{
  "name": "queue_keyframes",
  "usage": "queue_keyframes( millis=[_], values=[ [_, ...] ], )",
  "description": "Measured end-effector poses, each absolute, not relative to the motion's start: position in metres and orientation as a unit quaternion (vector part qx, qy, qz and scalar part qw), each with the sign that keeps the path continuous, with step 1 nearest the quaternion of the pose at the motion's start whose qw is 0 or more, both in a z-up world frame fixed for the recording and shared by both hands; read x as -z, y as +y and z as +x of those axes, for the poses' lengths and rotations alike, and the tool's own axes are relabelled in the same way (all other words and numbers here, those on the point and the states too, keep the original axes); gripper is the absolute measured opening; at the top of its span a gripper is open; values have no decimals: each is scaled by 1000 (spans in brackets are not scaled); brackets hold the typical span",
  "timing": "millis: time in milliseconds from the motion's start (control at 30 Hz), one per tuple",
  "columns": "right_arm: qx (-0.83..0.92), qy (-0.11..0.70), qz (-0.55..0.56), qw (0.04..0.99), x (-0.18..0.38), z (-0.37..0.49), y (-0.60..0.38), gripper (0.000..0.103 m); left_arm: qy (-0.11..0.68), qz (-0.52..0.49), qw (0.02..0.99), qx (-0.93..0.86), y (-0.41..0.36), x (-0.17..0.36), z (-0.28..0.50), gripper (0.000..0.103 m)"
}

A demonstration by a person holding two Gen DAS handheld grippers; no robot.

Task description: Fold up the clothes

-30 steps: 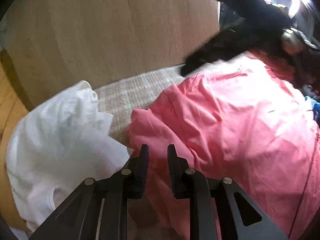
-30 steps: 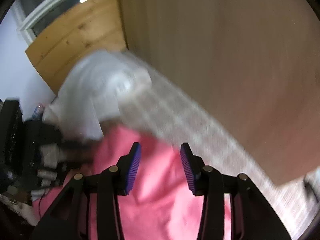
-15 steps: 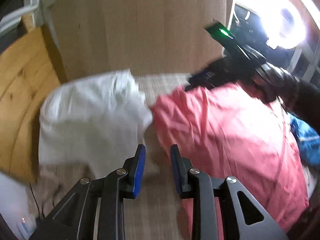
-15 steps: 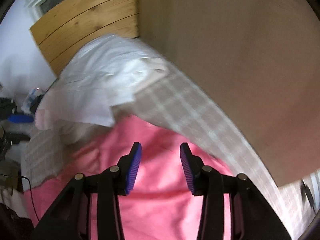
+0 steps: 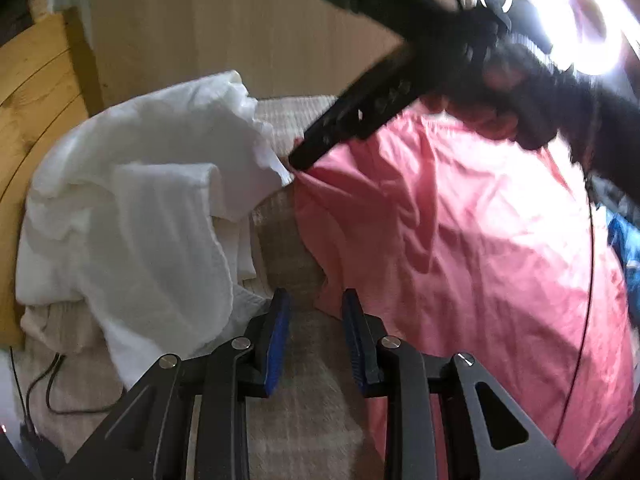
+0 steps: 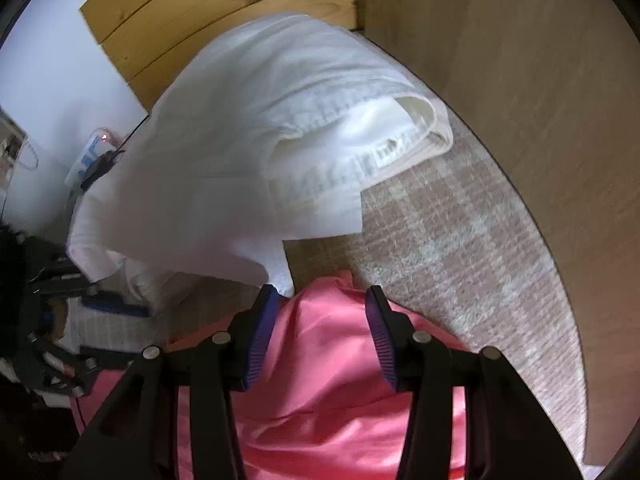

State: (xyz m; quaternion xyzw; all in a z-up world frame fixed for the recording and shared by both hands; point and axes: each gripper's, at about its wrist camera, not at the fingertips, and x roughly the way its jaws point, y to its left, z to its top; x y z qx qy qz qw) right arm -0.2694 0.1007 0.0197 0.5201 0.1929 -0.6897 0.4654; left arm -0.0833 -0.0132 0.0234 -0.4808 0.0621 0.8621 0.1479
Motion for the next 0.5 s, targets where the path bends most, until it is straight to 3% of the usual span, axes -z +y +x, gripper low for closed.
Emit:
queue_keyframes(
  millis=[133,200,233,300,400,500],
  values=[
    [682,214,533,453,-10,-274,96,45,70,-476,183,-857,-5,-18,-87,25],
    [675,222,526,468,-11,-269,94,25,80,-470,196,-857,0,-14,-89,2],
    [676,235,518,468,-11,-265,91,4,78,-471,200,-855,0,-12,-90,1],
    [693,261,487,463,-16,-257,86,4,74,-459,184,-866,-4,-16,-85,2],
    [724,238,421,492,-39,-248,83,4,71,-433,147,-887,-14,-28,-75,2],
    [714,255,450,471,-25,-259,76,9,60,-456,139,-877,-18,-19,-81,2]
  ],
)
